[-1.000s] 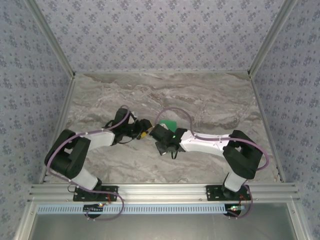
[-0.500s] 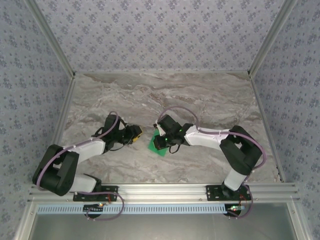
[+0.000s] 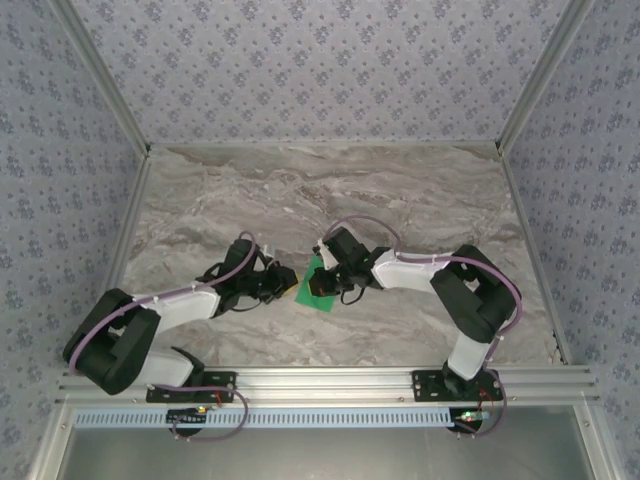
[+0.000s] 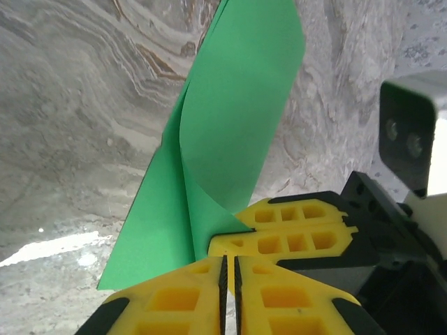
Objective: Fold a paper plane with a square sheet of paper (pick it up from the middle)
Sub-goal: Fold the triangle a second time at the center of the table.
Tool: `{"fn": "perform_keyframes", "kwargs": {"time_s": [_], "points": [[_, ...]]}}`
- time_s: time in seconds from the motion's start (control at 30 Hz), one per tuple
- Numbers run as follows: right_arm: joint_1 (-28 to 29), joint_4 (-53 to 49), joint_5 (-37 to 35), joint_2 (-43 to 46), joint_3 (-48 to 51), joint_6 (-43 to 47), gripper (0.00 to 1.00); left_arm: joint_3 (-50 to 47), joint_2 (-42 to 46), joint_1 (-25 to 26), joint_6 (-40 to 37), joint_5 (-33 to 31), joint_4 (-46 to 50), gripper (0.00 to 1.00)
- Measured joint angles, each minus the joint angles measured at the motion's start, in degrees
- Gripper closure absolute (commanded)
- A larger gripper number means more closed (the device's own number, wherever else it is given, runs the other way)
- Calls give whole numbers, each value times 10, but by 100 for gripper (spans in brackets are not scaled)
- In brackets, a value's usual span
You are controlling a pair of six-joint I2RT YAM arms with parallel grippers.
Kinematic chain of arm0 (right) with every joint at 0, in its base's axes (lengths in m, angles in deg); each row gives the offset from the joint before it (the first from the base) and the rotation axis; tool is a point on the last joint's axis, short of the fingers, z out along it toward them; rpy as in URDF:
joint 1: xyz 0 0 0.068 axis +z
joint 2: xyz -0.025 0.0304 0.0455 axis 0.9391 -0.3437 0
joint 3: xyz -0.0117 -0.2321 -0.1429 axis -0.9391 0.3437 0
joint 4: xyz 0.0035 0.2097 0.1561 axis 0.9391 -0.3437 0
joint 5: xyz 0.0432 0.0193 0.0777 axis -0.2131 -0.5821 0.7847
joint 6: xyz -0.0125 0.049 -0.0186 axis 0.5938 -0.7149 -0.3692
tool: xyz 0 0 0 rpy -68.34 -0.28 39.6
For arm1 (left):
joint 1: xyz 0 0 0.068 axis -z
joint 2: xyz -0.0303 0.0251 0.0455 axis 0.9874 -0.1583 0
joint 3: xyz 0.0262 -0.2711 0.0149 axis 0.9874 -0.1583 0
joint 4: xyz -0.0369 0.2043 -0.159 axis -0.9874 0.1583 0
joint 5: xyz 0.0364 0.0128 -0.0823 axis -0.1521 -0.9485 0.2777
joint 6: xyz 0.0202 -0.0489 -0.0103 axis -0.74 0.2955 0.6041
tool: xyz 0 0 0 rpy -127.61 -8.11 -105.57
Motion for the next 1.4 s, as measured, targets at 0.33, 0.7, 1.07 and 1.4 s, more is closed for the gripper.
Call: {"fn": "perform_keyframes", "kwargs": {"time_s": [0.33,0.7,1.07,1.4], "points": [[-10,0,0,-1,0,0,98,9,-75,25,0,-2,-7,96],[-23,-10,-1,-1,1,1,98,43,-106,25,-13,-18,45,100],[-48,-46,-25,-1,1,16,98,68,-117,25,-28,-19,88,100],[-63,-72,-49,-1,1,29,98,77,-121,25,-33,-17,103,100]]}}
